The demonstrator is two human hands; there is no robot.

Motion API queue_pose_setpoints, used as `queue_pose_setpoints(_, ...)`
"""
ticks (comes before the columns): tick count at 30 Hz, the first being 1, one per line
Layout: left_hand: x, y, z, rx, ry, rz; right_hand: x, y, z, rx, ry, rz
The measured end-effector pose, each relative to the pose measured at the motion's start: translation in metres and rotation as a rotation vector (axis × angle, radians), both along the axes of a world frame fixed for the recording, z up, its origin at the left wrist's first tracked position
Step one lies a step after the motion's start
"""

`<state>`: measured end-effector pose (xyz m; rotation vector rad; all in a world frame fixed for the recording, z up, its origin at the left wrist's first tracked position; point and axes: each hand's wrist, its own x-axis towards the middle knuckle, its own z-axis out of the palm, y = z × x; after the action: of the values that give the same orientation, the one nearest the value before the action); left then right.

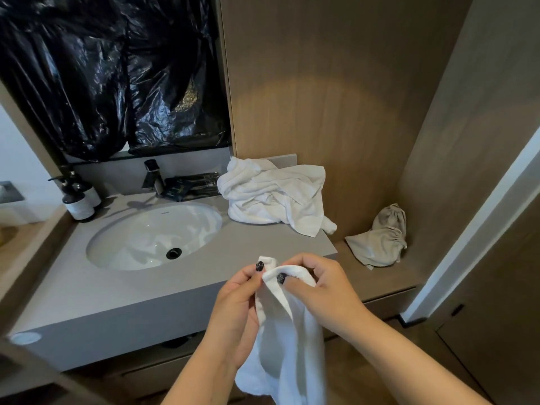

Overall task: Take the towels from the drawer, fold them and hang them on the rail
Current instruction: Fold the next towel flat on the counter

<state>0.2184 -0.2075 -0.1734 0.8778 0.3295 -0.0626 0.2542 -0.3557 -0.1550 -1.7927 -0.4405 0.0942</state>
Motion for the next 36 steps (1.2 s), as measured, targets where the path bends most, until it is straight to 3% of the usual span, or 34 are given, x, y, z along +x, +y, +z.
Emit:
queue_pose_setpoints(6,-0.006,0.005,0.001,0.014,-0.057,0.011,-0.002,0.006,0.0,0.134,0.002,-0.011)
queue_pose_setpoints(12,-0.007,0.001,0.006,0.074,-0.097,0.016,-0.008,0.014,-0.006,0.337,0.185,-0.078)
queue_pose_setpoints(22,-0.008,-0.006,0.0,0.093,-0.17,-0.088,-0.008,0.01,-0.012,0.414,0.29,-0.13)
queue_pose_setpoints(25,-0.007,-0.009,-0.003,0.214,-0.163,-0.067,-0.007,0.008,-0.015,0.431,0.299,-0.139)
queue_pose_setpoints(29,0.003,0.0,-0.005,0.315,-0.095,-0.008,-0.005,0.006,-0.021,0.328,0.282,-0.112)
queue_pose_setpoints(36,0.032,0.022,0.013,0.482,-0.162,0.011,0.009,-0.007,-0.032,-0.086,-0.046,-0.037)
